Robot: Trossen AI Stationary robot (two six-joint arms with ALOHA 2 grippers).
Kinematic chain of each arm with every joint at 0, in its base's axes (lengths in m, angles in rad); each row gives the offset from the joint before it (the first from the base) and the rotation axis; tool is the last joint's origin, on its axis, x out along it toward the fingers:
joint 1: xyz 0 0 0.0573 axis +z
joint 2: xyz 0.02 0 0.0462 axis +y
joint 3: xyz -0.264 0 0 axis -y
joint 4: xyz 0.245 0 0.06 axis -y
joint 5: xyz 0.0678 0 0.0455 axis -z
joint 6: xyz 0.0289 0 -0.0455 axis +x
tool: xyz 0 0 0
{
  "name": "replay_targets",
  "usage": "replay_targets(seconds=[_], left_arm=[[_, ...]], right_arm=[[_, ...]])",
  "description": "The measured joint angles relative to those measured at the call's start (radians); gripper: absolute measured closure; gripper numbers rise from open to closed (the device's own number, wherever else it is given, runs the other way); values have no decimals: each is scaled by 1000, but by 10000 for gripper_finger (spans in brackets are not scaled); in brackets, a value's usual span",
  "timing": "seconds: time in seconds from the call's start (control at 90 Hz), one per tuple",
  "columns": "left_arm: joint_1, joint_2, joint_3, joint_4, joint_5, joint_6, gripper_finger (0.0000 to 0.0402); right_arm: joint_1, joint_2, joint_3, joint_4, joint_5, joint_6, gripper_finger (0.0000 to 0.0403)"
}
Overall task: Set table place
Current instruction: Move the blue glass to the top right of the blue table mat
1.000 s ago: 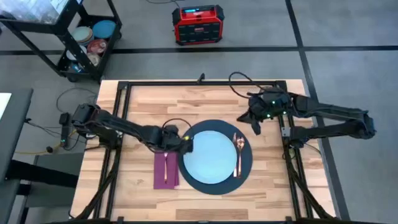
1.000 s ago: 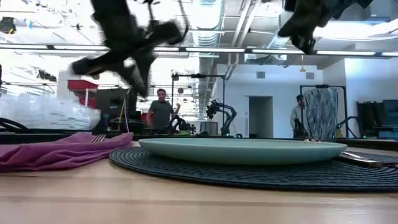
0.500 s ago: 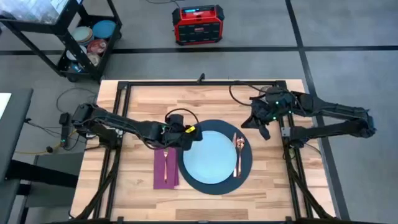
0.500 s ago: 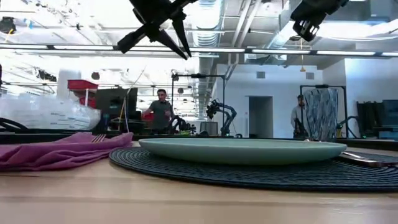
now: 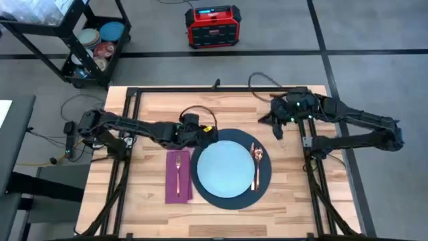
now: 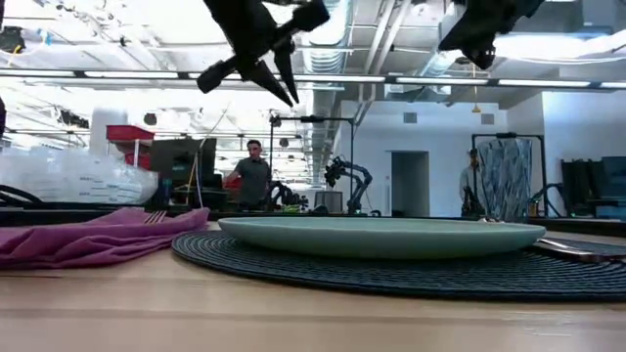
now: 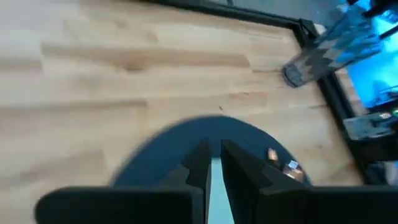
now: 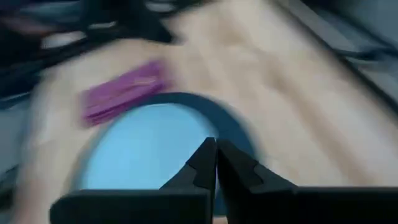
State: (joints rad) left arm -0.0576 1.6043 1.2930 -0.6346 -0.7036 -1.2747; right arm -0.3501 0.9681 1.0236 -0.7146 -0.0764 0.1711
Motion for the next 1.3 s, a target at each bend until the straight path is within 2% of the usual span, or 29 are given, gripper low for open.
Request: replay_targets(seconds=[0.122, 0.2, 0.256, 0.344, 0.422, 0.544, 0.667, 0.822, 0.944, 1.178, 1.233, 1.3], left_arm=[[78, 1, 0, 28, 3, 181, 381], [133, 1, 0, 70, 54, 327, 381], [169, 1, 0, 92, 126, 418, 381], [213, 1, 0, 117, 251, 500, 381], [232, 1, 0, 118, 310, 544, 381], [236, 1, 0, 119, 329, 586, 381], [235, 1, 0, 118, 336, 628, 381], [237, 1, 0, 118, 336, 654, 381], [237, 1, 0, 117, 336, 654, 381], [237, 1, -1, 103, 340, 655, 381], [237, 1, -1, 103, 341, 654, 381], [237, 1, -1, 101, 341, 655, 381]], right_arm=[[-105, 160, 160, -290, 164, -107, 403], [-187, 279, 261, -442, 234, -174, 403], [-249, 336, 294, -476, 231, -210, 403], [-342, 384, 312, -486, 156, -279, 400], [-403, 396, 335, -505, 112, -323, 385], [-451, 391, 341, -549, 36, -353, 333], [-456, 394, 327, -575, -9, -359, 259], [-465, 420, 286, -581, 64, -326, 166], [-514, 419, 248, -586, 104, -321, 128], [-551, 419, 116, -549, 102, -291, 131], [-541, 419, 66, -527, 102, -276, 154], [-519, 419, 8, -501, 94, -268, 208]])
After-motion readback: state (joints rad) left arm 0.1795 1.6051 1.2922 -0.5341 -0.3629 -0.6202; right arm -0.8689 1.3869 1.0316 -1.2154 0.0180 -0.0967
